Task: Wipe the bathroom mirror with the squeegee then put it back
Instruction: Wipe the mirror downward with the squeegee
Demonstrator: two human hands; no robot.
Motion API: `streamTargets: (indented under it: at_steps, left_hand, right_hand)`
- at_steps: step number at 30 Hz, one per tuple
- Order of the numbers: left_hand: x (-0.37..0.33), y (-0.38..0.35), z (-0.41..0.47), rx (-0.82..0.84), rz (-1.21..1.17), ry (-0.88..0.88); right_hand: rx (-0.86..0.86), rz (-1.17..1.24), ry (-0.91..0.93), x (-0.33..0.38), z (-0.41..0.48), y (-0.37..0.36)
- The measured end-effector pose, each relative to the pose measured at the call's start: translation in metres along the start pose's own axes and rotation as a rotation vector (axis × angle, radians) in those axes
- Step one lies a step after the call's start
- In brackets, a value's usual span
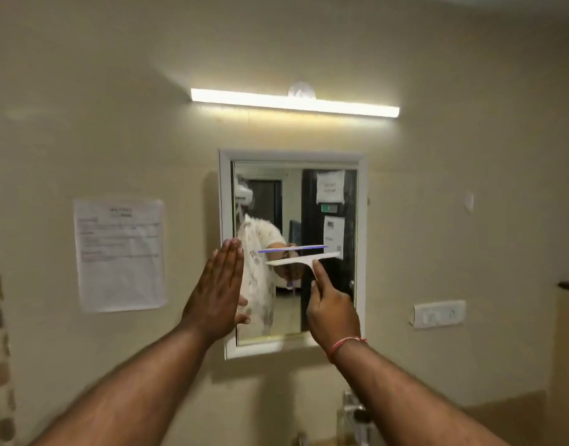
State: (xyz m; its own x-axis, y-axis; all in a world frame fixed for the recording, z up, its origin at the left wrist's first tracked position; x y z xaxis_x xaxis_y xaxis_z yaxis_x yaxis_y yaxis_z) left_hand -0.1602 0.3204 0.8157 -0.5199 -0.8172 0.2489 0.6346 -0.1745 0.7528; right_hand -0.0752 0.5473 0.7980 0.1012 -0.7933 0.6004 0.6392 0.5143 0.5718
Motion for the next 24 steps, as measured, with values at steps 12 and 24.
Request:
streamTargets:
  at_steps: [12,24]
  left_hand:
    - [0.056,0.111,0.118,0.136,0.282,0.280]
    - [0.066,0.099,0.124,0.163,0.232,0.292]
  right_hand:
    - [-0.085,0.122,0.142,0.140,0.120,0.080]
    - [-0.128,0.154,0.153,0.141,0.158,0.084]
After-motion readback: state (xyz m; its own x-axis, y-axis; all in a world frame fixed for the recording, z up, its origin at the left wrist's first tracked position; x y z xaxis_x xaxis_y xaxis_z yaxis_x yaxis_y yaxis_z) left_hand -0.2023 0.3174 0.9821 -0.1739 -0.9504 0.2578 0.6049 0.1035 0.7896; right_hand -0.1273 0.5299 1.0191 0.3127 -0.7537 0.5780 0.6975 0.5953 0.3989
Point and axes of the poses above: each hand's wrist, its own z-axis towards the middle knuckle, its own y-axis out of the back of the hand, x = y × z, the point moved 7 cm from there along z, towards the middle knuckle, and after that the axes turned 8 degrees about x, right-handed, at the moved point
